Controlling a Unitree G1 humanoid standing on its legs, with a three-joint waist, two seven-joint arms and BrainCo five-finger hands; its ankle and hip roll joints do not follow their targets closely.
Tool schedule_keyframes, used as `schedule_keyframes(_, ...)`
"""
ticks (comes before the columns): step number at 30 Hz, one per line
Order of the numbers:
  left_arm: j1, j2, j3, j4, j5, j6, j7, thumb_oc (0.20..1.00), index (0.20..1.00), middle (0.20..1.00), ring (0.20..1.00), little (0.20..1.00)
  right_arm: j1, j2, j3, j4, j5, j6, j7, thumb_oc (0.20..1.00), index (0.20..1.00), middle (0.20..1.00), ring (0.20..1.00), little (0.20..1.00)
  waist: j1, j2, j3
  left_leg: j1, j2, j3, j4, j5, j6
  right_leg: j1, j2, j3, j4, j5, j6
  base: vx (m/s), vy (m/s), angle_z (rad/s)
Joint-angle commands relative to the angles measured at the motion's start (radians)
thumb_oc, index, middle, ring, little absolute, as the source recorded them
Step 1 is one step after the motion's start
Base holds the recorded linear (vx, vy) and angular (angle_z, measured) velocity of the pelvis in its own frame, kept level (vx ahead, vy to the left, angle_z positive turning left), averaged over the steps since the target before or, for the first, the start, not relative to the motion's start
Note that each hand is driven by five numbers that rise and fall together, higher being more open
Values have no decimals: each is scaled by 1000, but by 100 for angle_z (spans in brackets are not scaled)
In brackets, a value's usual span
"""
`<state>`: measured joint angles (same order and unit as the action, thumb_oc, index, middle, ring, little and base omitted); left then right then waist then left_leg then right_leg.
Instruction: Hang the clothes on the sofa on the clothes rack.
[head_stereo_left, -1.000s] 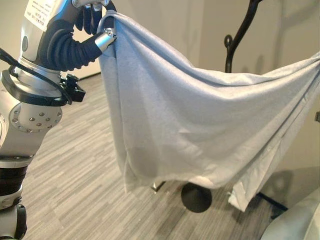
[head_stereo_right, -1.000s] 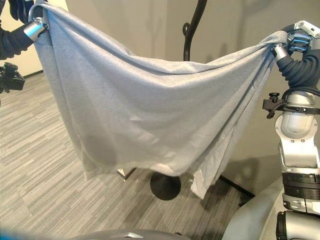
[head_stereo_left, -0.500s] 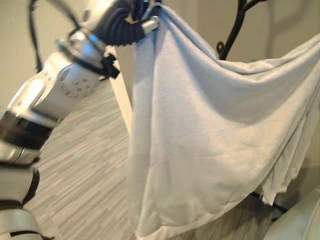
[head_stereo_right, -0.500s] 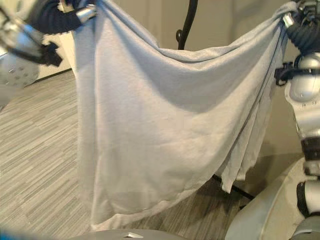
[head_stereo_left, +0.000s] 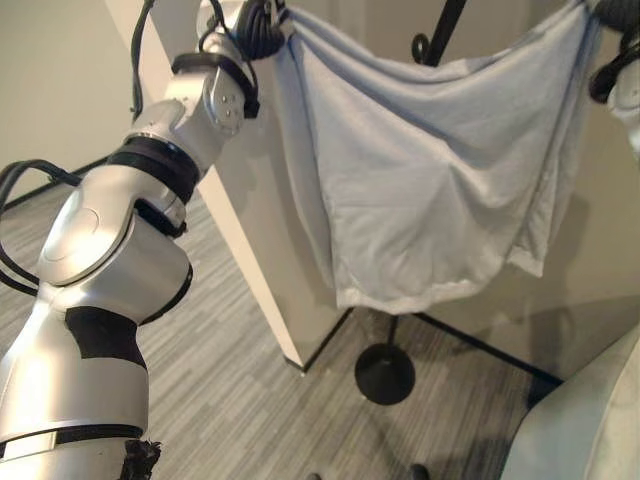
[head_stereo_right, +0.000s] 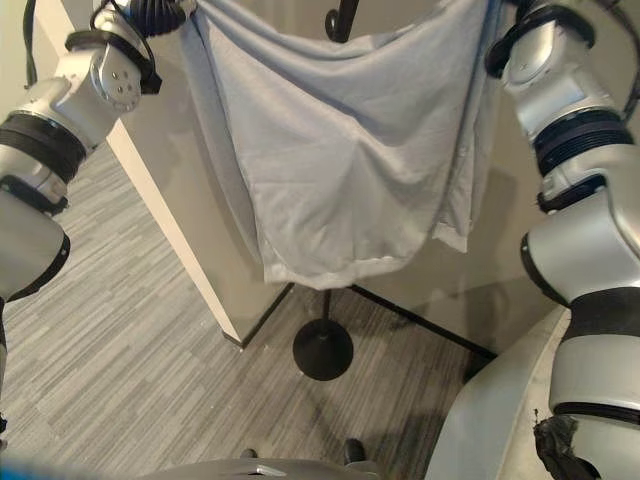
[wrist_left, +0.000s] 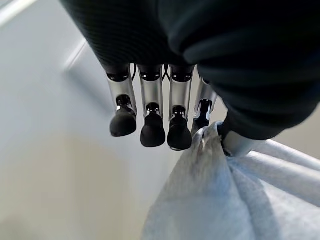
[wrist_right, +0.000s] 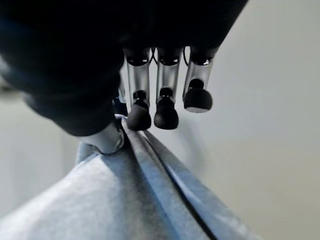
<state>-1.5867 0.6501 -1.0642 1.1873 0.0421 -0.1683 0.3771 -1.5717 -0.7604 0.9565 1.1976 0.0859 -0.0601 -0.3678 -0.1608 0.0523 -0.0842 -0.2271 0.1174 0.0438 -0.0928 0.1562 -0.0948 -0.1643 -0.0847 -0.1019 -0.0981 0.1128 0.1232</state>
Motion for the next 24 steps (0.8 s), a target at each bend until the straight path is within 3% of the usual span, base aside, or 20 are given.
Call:
schedule_keyframes(1,-153,60,26,120,-37,30,2,200,200,200,200,200,-181,-19,56,86,-17,11,26,200,200,200,200,200,34,-11,104,86,-16,19,6,-91,-39,-68,-18,-24,11,-34,116,-11,-37,-2)
schedule_keyframes(11,-37,111,59,125,17,22,-67,200,200,200,200,200,-89,-23,146,68,-108,-15,122,200,200,200,200,200,45,-31,146,50,-18,-1,6,-76,-42,-89,-8,-31,11,-37,111,5,-15,-1)
schedule_keyframes(21,-7,76,58,109,44,14,-88,200,200,200,200,200,31,14,102,64,-134,-16,141,200,200,200,200,200,53,-31,168,43,-22,-9,6,-75,-38,-89,-10,-37,11,-38,110,1,-1,1)
schedule_keyframes(22,2,76,62,105,47,15,-86,1000,1000,1000,1000,1000,48,18,91,59,-131,-17,139,435,435,435,435,435,54,-31,169,43,-23,-9,6,-75,-38,-88,-10,-37,11,-39,110,0,0,0)
schedule_keyframes(23,24,72,76,94,44,17,-82,1000,1000,1000,1000,1000,71,26,66,46,-119,-19,131,1000,1000,1000,1000,1000,55,-30,173,45,-24,-10,6,-76,-37,-86,-10,-36,11,-39,109,0,0,0)
schedule_keyframes(24,39,68,88,87,36,15,-84,1000,1000,1000,1000,1000,96,28,45,32,-102,-24,124,1000,1000,1000,1000,1000,55,-30,175,46,-24,-10,6,-77,-36,-83,-11,-36,11,-41,109,0,0,0)
